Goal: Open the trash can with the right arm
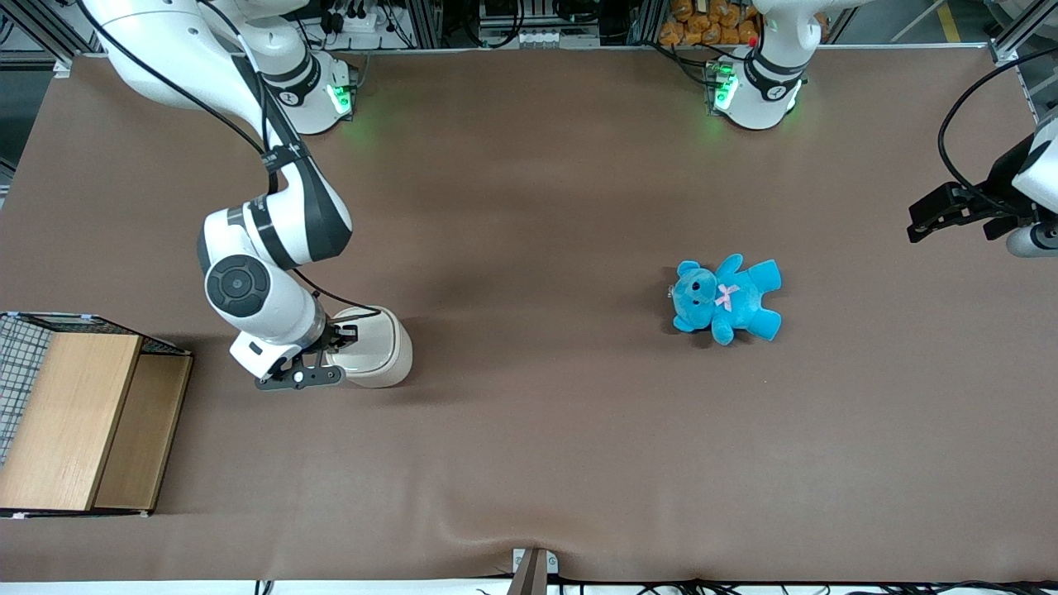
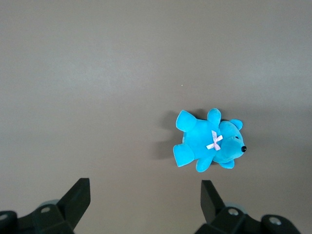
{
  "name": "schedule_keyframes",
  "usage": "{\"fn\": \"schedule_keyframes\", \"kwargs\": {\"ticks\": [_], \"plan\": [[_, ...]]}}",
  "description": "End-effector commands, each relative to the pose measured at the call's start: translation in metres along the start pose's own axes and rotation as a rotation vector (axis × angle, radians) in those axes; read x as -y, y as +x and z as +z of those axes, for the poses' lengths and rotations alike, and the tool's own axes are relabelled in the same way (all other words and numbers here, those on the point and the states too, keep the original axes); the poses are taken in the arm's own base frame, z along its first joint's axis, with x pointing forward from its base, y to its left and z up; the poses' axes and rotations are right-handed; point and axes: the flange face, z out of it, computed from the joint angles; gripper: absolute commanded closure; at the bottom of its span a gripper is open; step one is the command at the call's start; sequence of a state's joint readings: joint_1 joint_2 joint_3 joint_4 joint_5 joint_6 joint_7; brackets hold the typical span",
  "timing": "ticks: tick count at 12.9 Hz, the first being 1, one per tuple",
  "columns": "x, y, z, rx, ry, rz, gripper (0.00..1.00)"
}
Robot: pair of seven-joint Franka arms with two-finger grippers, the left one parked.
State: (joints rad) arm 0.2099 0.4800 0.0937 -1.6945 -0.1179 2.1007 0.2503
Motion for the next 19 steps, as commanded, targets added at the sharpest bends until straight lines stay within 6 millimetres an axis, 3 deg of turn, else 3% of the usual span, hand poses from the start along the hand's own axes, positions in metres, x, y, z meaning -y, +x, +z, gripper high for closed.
{"fn": "schedule_keyframes", "kwargs": {"ticks": [1, 4, 6, 7, 9, 10, 12, 16, 19], "plan": [[0.002, -0.005, 0.012, 0.011, -0.015, 0.003, 1.0], [0.004, 0.001, -0.037, 0.019, -0.009, 0.009, 1.0], [0.006, 0.005, -0.078, 0.041, 0.003, 0.022, 0.68], [0.001, 0.007, -0.1, 0.06, 0.025, 0.04, 0.58], [-0.01, 0.008, -0.142, 0.074, 0.052, 0.057, 0.26], [-0.017, 0.003, -0.163, 0.075, 0.041, 0.06, 0.0], [-0.053, -0.007, -0.205, 0.042, 0.06, 0.1, 0.0], [-0.113, -0.057, -0.278, 0.031, 0.058, 0.113, 0.0], [-0.149, -0.098, -0.308, 0.032, 0.056, 0.067, 0.0]]}}
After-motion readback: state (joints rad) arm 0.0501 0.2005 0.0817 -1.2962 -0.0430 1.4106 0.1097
